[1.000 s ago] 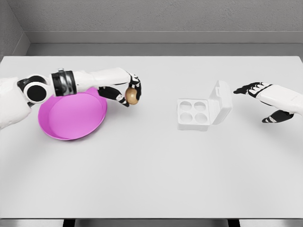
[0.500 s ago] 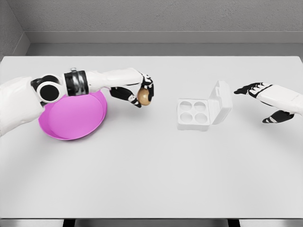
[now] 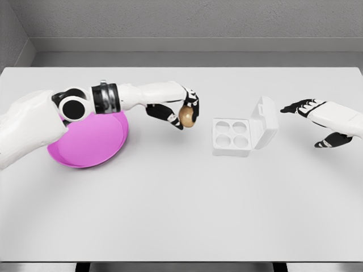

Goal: Pack egg into the box and close the box lid

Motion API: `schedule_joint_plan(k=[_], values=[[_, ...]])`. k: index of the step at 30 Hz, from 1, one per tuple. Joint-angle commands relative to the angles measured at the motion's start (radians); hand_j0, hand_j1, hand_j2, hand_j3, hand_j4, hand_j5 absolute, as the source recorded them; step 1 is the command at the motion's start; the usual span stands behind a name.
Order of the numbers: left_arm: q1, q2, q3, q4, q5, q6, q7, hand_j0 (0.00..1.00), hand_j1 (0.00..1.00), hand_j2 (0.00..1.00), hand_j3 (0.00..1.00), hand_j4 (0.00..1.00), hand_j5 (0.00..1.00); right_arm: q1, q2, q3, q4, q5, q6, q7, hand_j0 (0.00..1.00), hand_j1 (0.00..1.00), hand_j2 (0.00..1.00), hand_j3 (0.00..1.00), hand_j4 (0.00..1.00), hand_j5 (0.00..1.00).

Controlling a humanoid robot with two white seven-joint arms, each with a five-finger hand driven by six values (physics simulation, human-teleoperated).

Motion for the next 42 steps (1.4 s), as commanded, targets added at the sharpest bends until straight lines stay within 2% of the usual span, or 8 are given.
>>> schedule_joint_plan(k=[1,6,16,25,27,31,35,42], values=[[0.000,-0.018,0.002,0.001,0.008,0.002,0.000,0.35,0.35,0.35,0.35,0.35,0.35,0.000,-0.001,-0.002,0.000,-0.006,0.003,0.000,1.00,1.00,1.00,1.00,1.00,1.00],[-0.003,-0.056,0.000,0.041,0.008,0.002,-0.002,0.35,0.35,0.35,0.35,0.35,0.35,0.000,-0.001,0.000,0.000,-0.006,0.003,0.000,1.00,1.00,1.00,1.00,1.00,1.00],[-0.005,-0.116,-0.012,0.044,0.002,0.002,-0.005,0.35,0.35,0.35,0.35,0.35,0.35,0.000,-0.001,0.000,0.000,-0.006,0.003,0.000,1.00,1.00,1.00,1.00,1.00,1.00],[-0.008,-0.170,-0.012,0.085,0.000,0.002,-0.008,0.35,0.35,0.35,0.35,0.35,0.35,0.000,0.000,0.006,0.000,-0.003,0.003,0.000,1.00,1.00,1.00,1.00,1.00,1.00],[-0.028,-0.174,-0.015,0.091,0.000,0.002,-0.008,0.35,0.35,0.35,0.35,0.35,0.35,0.000,-0.001,0.006,0.000,-0.002,0.003,0.000,1.00,1.00,1.00,1.00,1.00,1.00],[-0.031,-0.188,-0.015,0.102,0.000,0.002,-0.008,0.35,0.35,0.35,0.35,0.35,0.35,0.000,0.000,0.006,0.000,-0.002,0.003,0.000,1.00,1.00,1.00,1.00,1.00,1.00],[-0.031,-0.216,-0.017,0.147,-0.001,0.002,-0.009,0.35,0.35,0.35,0.35,0.35,0.35,0.000,0.000,0.006,0.000,-0.002,0.003,0.000,1.00,1.00,1.00,1.00,1.00,1.00],[-0.031,-0.245,-0.015,0.174,0.000,0.002,-0.011,0.35,0.35,0.35,0.35,0.35,0.35,0.000,0.000,0.011,0.000,-0.003,0.003,0.000,1.00,1.00,1.00,1.00,1.00,1.00]])
